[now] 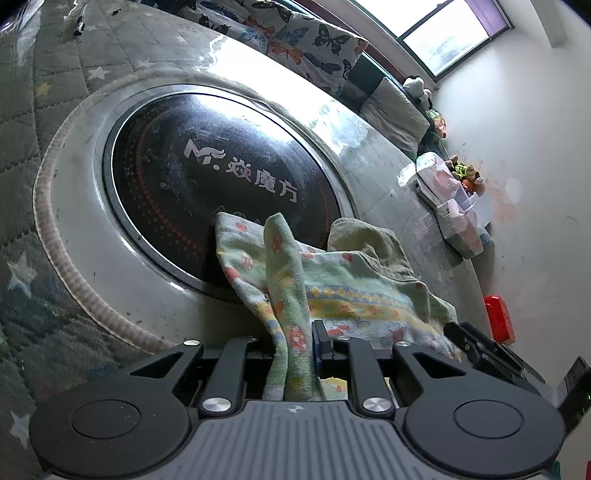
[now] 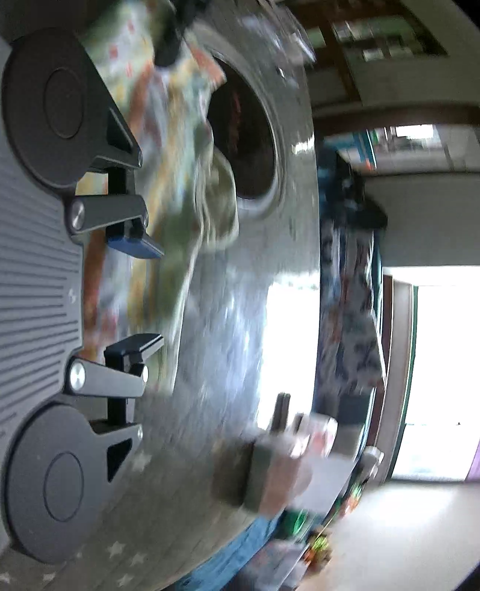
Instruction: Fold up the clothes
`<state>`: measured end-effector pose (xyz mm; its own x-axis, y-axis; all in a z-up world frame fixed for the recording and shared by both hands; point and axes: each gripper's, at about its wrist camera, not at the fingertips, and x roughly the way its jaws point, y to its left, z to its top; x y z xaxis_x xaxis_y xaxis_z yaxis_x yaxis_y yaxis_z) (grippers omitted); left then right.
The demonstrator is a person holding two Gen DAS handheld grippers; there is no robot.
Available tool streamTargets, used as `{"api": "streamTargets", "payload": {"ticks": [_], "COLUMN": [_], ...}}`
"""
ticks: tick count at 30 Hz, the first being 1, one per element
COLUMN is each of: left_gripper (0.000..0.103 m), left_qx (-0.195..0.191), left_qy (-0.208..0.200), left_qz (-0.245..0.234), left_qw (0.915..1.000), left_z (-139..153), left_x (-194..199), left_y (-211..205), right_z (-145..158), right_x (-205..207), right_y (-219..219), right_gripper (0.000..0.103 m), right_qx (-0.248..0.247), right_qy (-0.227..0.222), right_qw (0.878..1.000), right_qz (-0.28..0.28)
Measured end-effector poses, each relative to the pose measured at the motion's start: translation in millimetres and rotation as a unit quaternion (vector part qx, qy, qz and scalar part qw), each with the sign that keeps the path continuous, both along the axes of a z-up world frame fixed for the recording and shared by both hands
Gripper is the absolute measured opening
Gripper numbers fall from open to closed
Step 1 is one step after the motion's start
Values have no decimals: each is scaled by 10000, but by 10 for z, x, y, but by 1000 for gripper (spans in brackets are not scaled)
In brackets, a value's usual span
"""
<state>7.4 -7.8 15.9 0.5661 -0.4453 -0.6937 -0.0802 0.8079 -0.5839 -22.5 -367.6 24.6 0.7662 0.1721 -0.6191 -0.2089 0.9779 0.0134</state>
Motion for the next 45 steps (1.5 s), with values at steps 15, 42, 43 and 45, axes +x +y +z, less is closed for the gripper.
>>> {"api": "streamTargets", "payload": {"ticks": [15,42,43,45], "left_gripper": [18,12,12,12], "left_qx": [201,716,712,704], "left_qy": [-29,-831,-845,-871], "left_qz": [-20,-947,-1003,-1113], "left_qw": [9998,9894,9888,9875], "left_z": [10,446,451,462], "left_x": [45,495,534,611], "left_y": [-20,-810,-878,-1012], "right_z": [-142,491,515,545], "right_x": [100,-194,-187,-178], "right_y": [-182,-608,-665,-765], "right_gripper": [54,10,10,10], "right_qx": [446,504,491,451], "right_qy": [245,-739,-769,-805], "right_qw": [9982,9923,9914,9901], "right_qz": [-313,-861,-936,-1055]}}
